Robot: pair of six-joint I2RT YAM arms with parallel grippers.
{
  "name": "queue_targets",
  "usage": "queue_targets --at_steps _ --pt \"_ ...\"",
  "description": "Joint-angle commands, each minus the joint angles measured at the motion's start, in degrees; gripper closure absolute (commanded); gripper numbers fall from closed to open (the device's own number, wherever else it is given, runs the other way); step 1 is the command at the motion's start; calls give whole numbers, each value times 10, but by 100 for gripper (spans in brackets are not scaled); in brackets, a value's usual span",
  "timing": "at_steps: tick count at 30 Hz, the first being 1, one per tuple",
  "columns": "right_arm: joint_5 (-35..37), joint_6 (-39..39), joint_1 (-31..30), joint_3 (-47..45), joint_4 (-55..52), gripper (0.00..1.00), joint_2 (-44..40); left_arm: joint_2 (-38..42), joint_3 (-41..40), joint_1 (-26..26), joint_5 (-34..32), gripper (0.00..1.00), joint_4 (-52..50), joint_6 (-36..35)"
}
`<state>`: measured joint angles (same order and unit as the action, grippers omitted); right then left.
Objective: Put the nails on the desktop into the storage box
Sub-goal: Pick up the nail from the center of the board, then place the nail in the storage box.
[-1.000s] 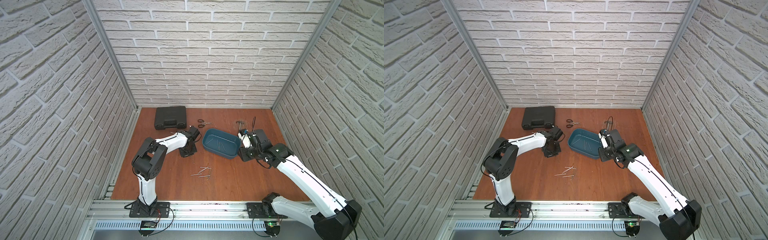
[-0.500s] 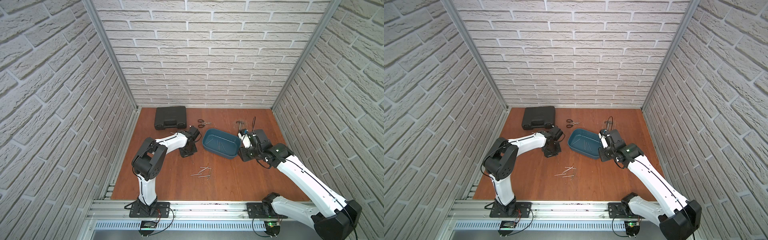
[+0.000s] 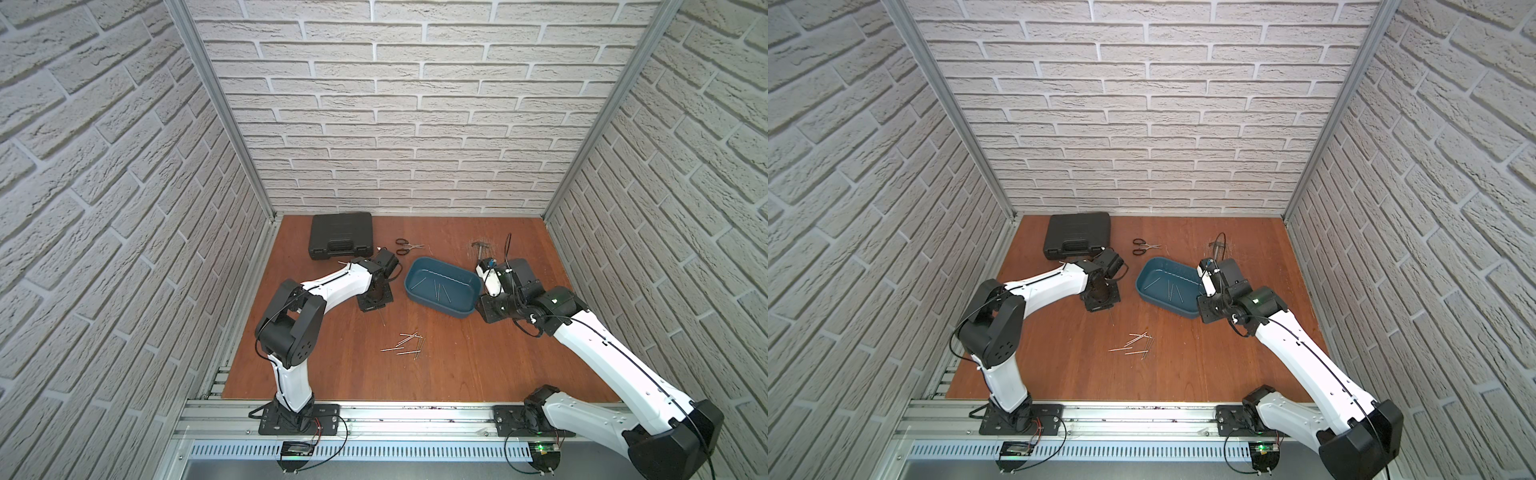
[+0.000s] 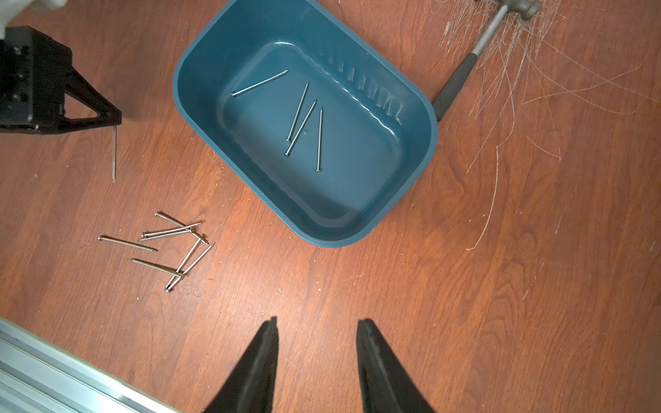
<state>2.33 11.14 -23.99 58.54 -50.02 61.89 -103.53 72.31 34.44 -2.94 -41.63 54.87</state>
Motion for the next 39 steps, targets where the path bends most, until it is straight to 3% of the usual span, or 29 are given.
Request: queue_targets --at_steps 1,11,21,31,34,39 --pt "3 -4 5 5 7 59 -3 25 30 1 -14 100 -23 -14" --pt "9 1 7 14 1 59 -4 -7 176 23 -9 100 -50 -39" --pt "23 6 10 10 -16 59 -22 -95 312 50 36 100 -34 -39" --pt "29 11 13 7 -35 59 -43 -165 370 73 70 100 7 -32" --pt "29 12 13 5 -40 59 -48 -175 373 77 75 93 23 -35" --pt "26 12 13 5 -45 59 -53 -173 371 77 74 67 37 -44"
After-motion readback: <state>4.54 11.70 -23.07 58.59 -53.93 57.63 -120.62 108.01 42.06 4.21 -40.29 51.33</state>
